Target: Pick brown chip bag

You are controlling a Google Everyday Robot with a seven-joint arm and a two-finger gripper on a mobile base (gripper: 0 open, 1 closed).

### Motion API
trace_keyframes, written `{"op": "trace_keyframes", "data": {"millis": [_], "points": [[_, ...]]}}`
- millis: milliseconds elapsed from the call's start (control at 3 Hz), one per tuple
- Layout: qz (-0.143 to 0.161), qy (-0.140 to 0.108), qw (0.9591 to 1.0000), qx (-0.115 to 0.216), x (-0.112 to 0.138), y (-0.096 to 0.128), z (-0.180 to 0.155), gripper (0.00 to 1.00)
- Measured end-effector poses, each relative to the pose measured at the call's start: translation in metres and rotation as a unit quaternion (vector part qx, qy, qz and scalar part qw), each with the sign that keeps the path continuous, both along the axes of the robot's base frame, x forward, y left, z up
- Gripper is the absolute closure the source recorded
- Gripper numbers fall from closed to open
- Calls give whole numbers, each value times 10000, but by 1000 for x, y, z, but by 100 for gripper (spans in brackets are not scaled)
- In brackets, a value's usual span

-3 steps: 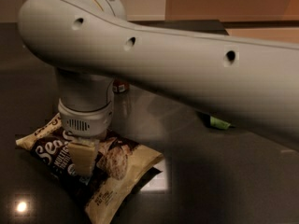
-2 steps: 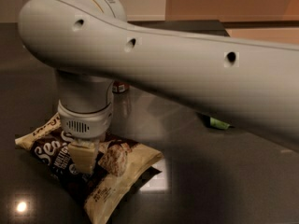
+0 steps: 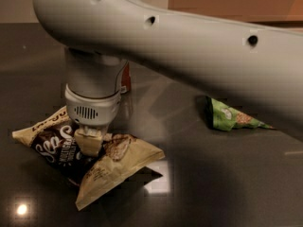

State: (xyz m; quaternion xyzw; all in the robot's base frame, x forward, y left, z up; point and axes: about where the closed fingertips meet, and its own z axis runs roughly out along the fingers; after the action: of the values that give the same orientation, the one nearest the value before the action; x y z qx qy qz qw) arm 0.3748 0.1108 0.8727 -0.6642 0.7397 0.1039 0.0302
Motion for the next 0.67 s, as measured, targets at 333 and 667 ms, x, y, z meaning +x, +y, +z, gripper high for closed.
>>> {"op": "trace_keyframes", "data": {"millis": [333, 667], "points": [[191, 60, 9995, 227, 16, -10, 22, 100], [498, 49, 9975, 494, 34, -19, 51, 100]]}}
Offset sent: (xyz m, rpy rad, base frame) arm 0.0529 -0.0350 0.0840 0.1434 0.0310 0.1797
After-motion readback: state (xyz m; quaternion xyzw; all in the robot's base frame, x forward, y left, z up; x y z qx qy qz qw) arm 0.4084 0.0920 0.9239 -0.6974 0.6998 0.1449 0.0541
